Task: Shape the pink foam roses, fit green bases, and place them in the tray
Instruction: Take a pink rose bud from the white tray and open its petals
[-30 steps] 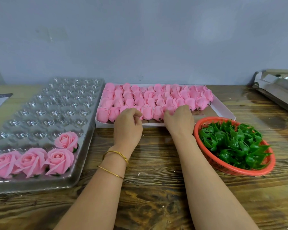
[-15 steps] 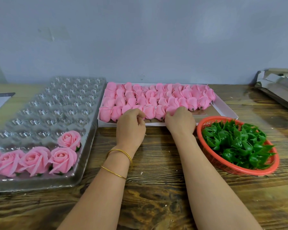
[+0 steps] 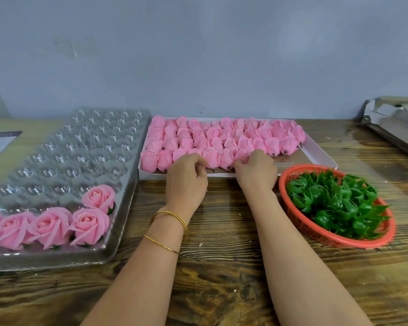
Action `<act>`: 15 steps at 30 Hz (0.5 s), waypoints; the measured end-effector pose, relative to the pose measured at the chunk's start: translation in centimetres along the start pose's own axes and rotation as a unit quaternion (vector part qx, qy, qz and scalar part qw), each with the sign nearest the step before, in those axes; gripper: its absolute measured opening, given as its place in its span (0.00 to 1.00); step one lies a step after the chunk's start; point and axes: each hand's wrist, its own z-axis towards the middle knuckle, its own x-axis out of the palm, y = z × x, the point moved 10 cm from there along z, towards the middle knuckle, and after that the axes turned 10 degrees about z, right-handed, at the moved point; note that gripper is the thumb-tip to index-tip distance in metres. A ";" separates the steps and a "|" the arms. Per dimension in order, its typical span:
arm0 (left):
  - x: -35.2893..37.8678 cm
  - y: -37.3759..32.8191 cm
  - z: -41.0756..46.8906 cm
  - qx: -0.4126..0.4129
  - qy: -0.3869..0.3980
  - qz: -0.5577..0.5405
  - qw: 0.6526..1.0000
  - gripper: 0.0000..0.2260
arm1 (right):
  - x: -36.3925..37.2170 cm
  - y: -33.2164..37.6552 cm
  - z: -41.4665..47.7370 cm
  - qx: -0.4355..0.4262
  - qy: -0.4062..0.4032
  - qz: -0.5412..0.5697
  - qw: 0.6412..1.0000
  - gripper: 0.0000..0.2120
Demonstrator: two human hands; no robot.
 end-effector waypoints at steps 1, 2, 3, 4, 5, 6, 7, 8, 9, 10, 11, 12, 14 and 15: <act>0.0 -0.1 0.0 0.003 -0.001 -0.001 1.000 0.09 | 0.0 -0.1 0.0 0.002 -0.002 0.003 1.000 0.08; -0.1 -0.1 0.0 0.006 -0.002 -0.002 1.000 0.09 | -0.1 -0.1 0.1 0.003 -0.006 0.005 1.000 0.09; -0.1 -0.2 0.0 0.007 -0.002 -0.003 1.000 0.09 | -0.3 -0.2 0.0 0.003 -0.011 0.007 1.000 0.09; -0.1 -0.2 0.0 0.009 -0.004 -0.004 1.000 0.09 | -0.4 -0.3 0.1 0.003 -0.019 0.012 1.000 0.09; -0.2 -0.2 0.0 0.009 -0.005 -0.006 1.000 0.09 | -0.6 -0.3 0.1 0.003 -0.027 0.020 0.999 0.09; -0.2 -0.2 0.0 0.010 -0.007 -0.009 1.000 0.09 | -0.9 -0.3 0.1 0.004 -0.034 0.027 0.999 0.09; -0.3 -0.2 0.1 0.011 -0.009 -0.011 1.000 0.09 | -1.0 -0.3 0.1 0.005 -0.040 0.035 0.999 0.09; -0.3 -0.2 0.1 0.012 -0.011 -0.013 1.000 0.09 | -1.2 -0.3 0.1 0.005 -0.045 0.041 0.998 0.08; -0.4 -0.2 0.1 0.012 -0.013 -0.016 1.000 0.09 | -1.3 -0.2 0.1 0.004 -0.050 0.048 0.998 0.08; -0.4 -0.2 0.1 0.012 -0.015 -0.020 1.000 0.09 | -1.5 -0.1 0.0 0.002 -0.056 0.056 0.997 0.09; -0.5 -0.2 0.1 0.012 -0.016 -0.025 0.999 0.09 | -1.7 0.0 0.0 0.000 -0.062 0.064 0.996 0.09; -0.6 -0.2 0.1 0.012 -0.018 -0.031 0.999 0.08 | -1.8 0.2 -0.2 -0.004 -0.066 0.072 0.995 0.09; -0.7 -0.1 0.1 0.006 -0.022 -0.047 0.999 0.08 | -1.9 1.0 -0.5 -0.025 -0.068 0.094 0.993 0.09; -0.8 0.0 0.2 -0.002 -0.024 -0.063 0.998 0.07 | -1.9 1.4 -0.6 -0.040 -0.066 0.108 0.991 0.09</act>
